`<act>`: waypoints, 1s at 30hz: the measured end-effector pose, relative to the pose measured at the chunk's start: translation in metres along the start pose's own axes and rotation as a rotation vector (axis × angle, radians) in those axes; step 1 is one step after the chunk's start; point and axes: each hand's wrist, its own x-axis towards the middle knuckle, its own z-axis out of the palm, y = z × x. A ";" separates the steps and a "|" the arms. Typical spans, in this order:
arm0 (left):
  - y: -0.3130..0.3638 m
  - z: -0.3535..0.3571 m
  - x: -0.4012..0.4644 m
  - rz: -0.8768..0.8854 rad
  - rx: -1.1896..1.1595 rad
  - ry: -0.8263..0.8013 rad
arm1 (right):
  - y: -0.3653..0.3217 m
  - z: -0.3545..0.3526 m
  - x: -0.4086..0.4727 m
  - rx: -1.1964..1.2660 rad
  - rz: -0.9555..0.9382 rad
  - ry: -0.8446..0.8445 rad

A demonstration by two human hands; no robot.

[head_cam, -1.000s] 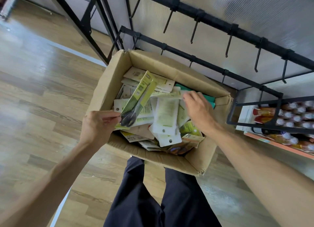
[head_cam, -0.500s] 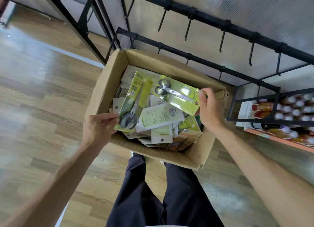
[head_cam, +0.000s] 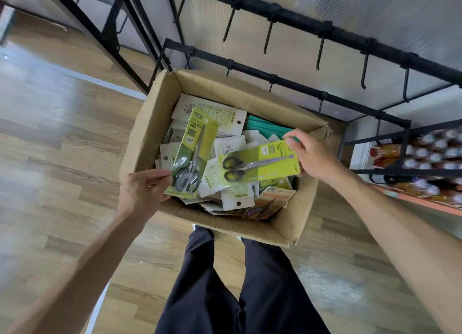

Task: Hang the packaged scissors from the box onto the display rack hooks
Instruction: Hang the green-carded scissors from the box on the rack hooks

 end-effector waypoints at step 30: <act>-0.029 0.051 0.065 -0.190 0.349 -0.209 | -0.004 0.136 -0.025 0.525 0.473 0.331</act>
